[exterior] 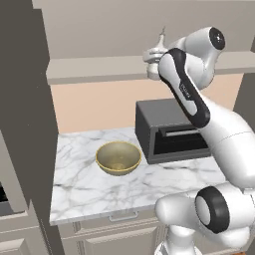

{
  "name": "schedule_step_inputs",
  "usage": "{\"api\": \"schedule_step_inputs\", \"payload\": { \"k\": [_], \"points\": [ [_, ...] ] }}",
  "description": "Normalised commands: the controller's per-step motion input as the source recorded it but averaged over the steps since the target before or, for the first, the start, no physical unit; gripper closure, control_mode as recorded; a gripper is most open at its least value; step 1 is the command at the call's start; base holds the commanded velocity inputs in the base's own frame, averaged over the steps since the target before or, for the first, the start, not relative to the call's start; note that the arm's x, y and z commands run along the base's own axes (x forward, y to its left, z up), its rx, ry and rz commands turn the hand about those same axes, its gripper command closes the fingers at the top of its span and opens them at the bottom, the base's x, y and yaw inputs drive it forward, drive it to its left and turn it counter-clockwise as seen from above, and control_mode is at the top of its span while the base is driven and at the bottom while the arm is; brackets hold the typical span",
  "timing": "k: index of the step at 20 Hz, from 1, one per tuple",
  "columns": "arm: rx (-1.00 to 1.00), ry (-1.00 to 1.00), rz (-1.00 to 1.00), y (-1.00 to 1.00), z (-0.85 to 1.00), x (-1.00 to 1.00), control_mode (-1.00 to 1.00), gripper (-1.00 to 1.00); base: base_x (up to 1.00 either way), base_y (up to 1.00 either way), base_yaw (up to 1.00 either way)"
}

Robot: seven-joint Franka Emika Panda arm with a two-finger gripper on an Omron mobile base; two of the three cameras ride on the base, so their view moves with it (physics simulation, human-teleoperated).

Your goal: Retrieve the bottle and the shaker from the cabinet and place them next to the mixing bowl on the counter. Then add garlic from the fridge to the mixing bowl.

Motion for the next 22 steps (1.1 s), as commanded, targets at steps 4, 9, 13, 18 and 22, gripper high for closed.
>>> {"api": "schedule_step_inputs", "payload": {
  "k": [4,9,13,18,22],
  "points": [
    [0.00,-0.04,0.24,-0.34,0.00,-0.70,-1.00,1.00,0.00,0.00,0.00],
    [0.00,-0.01,0.36,-0.05,-0.01,-0.21,-1.00,1.00,0.00,0.00,0.00],
    [0.00,0.00,0.37,-0.03,-0.12,-0.04,-1.00,1.00,0.00,0.00,0.00],
    [0.00,0.00,0.30,-0.16,-0.39,-0.11,-1.00,1.00,0.00,0.00,0.00],
    [-0.02,0.00,0.21,-0.03,-0.62,-0.10,-1.00,1.00,0.00,0.00,0.00]
  ]
}}
